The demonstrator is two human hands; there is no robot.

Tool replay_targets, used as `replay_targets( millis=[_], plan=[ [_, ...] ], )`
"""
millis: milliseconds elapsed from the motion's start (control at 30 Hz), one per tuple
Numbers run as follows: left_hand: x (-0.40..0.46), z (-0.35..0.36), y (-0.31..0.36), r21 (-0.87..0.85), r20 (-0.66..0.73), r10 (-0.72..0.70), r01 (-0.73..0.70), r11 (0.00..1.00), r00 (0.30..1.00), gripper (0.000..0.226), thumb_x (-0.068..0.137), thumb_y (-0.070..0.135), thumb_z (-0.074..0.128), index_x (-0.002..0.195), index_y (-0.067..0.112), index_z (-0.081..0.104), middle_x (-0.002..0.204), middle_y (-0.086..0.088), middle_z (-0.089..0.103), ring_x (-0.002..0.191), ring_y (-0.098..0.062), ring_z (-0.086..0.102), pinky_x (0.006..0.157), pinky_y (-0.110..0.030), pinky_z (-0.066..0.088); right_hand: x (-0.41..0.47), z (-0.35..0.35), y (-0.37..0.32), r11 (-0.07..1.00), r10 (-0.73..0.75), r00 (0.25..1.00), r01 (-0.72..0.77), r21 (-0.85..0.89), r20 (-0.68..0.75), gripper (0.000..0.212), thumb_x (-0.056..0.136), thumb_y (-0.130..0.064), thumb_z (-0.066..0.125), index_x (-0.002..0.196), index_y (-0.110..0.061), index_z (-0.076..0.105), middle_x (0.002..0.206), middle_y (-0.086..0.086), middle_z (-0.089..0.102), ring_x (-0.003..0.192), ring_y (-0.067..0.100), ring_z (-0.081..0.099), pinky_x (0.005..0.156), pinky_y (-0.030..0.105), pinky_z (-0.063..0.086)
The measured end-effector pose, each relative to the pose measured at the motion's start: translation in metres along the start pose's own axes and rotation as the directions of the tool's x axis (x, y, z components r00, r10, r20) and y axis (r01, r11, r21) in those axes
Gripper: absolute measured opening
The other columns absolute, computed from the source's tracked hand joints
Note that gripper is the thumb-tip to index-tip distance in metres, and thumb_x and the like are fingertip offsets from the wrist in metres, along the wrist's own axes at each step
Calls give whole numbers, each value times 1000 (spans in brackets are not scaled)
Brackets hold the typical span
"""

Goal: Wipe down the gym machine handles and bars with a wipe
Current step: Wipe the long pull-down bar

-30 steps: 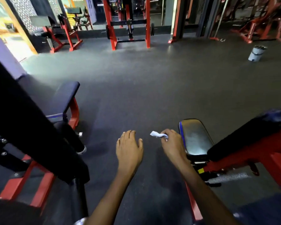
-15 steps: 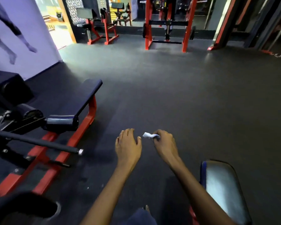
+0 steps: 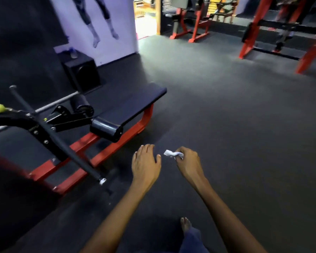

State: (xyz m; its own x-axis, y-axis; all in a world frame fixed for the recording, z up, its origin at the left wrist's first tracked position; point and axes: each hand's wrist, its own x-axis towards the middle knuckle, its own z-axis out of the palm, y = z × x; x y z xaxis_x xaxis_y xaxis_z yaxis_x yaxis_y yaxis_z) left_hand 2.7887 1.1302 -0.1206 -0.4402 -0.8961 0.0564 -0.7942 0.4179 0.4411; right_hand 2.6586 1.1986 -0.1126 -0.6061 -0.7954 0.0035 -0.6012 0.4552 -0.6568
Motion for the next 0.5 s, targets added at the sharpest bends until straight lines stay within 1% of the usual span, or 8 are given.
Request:
replay_targets(
  millis=[67, 167, 267, 333, 433, 500],
  plan=[
    [26, 8, -6, 6, -51, -99, 99, 995, 994, 47, 98, 32, 49, 141, 15, 44, 146, -1, 46, 140, -17, 33, 116, -36, 23, 41, 9, -4, 996, -89, 994, 89, 3, 70, 14, 88, -10, 52, 84, -7, 65, 81, 13, 66, 71, 24, 58, 55, 29, 38],
    [52, 15, -16, 1, -125, -271, 273, 962, 955, 47, 97, 31, 48, 142, 16, 43, 148, -2, 44, 141, -18, 32, 116, -36, 22, 95, 28, -12, 973, -229, 952, 228, 25, 203, 14, 85, -8, 53, 85, -9, 67, 82, 13, 67, 78, 30, 62, 61, 35, 46],
    [64, 20, -28, -11, -184, -450, 456, 890, 874, 49, 97, 33, 47, 143, 16, 41, 149, -1, 42, 141, -18, 31, 115, -36, 23, 135, 49, -26, 939, -340, 866, 334, 82, 367, 13, 83, -6, 54, 83, -11, 66, 81, 14, 68, 78, 33, 63, 63, 36, 47],
    [66, 27, -36, -9, -195, -530, 539, 842, 825, 51, 98, 34, 44, 145, 16, 37, 152, -1, 38, 144, -17, 26, 117, -34, 19, 153, 63, -32, 916, -392, 815, 386, 105, 426, 14, 82, -5, 54, 82, -12, 66, 84, 12, 67, 80, 31, 62, 62, 31, 43],
    [64, 42, -53, -40, -218, -670, 680, 732, 709, 54, 99, 34, 44, 148, 16, 33, 154, -1, 34, 145, -16, 23, 117, -32, 16, 178, 95, -47, 869, -469, 717, 478, 127, 515, 13, 85, -5, 55, 86, -10, 67, 94, 9, 61, 84, 26, 60, 62, 25, 34],
    [61, 50, -67, -82, -227, -736, 741, 667, 638, 54, 97, 32, 47, 147, 13, 34, 153, -3, 36, 144, -17, 25, 116, -31, 15, 188, 116, -56, 853, -496, 668, 496, 164, 555, 14, 85, -3, 55, 87, -8, 67, 97, 8, 59, 85, 25, 59, 65, 24, 36]
  ],
)
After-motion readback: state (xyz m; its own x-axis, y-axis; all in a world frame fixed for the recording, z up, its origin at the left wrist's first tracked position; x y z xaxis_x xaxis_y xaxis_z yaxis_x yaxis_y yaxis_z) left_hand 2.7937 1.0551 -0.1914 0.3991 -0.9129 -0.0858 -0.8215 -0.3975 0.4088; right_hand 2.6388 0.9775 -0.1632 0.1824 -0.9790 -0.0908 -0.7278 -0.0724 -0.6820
